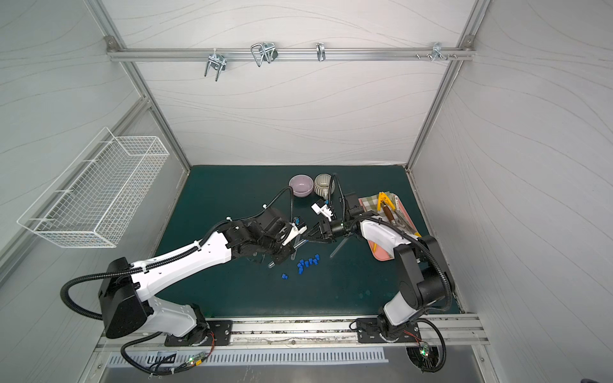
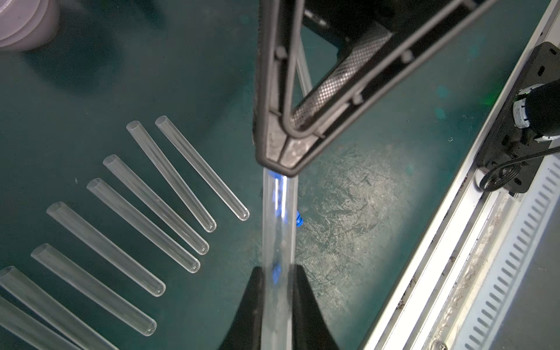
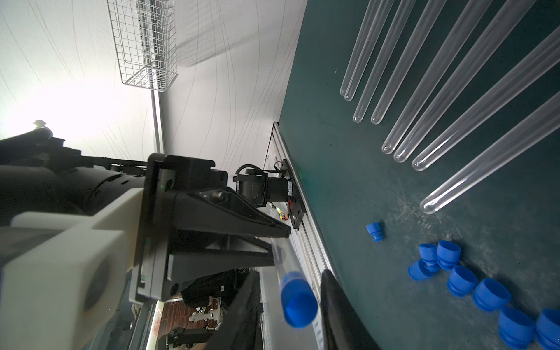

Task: Remove stoppers from test tubes
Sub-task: Open the stopper on the test tube.

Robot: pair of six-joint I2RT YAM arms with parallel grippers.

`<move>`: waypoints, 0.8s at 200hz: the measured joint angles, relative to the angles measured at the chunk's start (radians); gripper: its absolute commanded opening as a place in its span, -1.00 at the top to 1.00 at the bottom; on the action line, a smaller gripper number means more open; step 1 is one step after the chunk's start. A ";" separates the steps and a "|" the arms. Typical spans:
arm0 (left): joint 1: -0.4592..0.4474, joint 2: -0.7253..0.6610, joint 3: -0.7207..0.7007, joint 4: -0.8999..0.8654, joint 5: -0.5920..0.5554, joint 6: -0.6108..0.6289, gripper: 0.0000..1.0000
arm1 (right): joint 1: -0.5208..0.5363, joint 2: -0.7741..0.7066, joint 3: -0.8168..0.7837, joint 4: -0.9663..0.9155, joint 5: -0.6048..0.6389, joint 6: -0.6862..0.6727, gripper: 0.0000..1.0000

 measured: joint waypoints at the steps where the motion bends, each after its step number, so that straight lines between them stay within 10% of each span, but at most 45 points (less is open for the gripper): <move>1: 0.000 0.000 0.000 0.000 0.000 0.000 0.79 | 0.000 0.000 0.000 0.000 0.000 0.000 0.36; 160: 0.000 0.000 -0.005 0.014 -0.014 0.000 0.80 | 0.003 0.000 -0.001 -0.023 0.005 -0.035 0.85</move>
